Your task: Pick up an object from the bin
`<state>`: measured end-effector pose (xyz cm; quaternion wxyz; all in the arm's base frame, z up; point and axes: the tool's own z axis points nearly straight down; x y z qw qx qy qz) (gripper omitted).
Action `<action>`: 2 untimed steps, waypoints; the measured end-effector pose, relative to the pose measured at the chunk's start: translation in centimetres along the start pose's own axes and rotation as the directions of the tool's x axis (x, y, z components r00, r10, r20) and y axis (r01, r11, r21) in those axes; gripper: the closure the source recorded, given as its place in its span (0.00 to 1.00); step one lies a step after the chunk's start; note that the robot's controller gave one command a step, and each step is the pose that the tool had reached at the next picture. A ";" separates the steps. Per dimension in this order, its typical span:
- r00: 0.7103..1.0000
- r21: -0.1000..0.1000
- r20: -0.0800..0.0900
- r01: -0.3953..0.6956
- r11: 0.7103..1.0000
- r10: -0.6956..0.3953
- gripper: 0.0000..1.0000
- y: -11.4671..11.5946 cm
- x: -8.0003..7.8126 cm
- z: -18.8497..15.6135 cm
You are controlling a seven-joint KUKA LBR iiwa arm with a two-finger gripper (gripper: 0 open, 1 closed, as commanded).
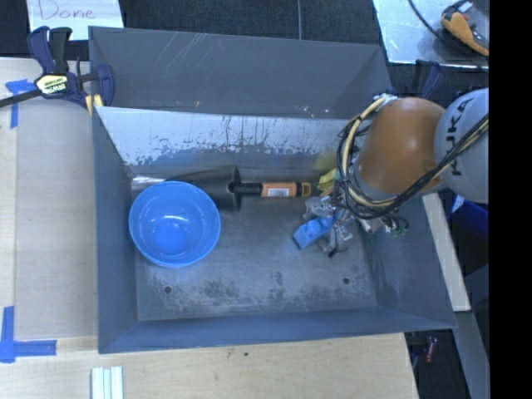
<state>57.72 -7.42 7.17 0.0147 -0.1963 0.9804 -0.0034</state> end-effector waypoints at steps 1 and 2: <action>1.000 -0.001 -0.002 0.010 1.000 -0.010 1.00 0.8 -1.3 -7.9; 1.000 0.002 0.003 0.010 1.000 -0.010 1.00 0.9 -1.9 -13.2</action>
Offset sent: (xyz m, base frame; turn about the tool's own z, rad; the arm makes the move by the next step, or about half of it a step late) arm 0.0116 0.0164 0.0697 -0.0152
